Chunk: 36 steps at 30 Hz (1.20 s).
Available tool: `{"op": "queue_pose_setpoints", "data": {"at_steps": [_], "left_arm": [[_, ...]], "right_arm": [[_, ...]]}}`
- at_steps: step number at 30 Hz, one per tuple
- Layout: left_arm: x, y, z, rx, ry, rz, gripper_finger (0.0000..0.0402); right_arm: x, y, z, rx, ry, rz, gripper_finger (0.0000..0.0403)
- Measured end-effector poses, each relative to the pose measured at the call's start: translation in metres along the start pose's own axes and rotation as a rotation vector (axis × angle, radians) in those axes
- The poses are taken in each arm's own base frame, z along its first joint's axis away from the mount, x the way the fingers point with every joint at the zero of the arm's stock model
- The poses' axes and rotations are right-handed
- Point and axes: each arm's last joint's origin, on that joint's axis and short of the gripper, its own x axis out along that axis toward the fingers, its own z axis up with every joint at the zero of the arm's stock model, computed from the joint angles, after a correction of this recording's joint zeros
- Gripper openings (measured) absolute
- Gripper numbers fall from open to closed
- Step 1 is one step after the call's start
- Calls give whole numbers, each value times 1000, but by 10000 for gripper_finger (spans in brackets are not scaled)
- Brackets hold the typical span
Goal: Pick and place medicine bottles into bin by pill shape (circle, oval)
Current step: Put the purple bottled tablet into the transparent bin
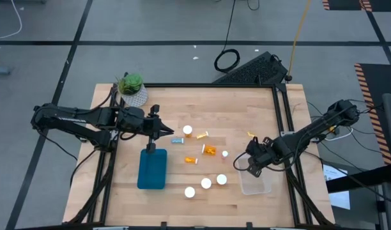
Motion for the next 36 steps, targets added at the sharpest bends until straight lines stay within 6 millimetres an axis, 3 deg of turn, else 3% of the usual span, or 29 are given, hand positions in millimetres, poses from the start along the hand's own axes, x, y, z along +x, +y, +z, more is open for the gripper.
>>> {"op": "queue_pose_setpoints", "data": {"at_steps": [9, 20, 29, 36], "left_arm": [[0, 0, 0, -7, 0, 0, 33], [2, 0, 0, -17, 3, 0, 33], [27, -2, -2, -12, 26, -2, 33], [51, -4, -11, -11, 108, -9, 33]], "right_arm": [[-29, -6, 2, 19, -92, 100, 210], [-44, -7, 13, -55, -369, 123, 210], [-44, 5, 39, -211, -532, 175, 210], [-26, 23, 56, -389, -571, 160, 210]]}}
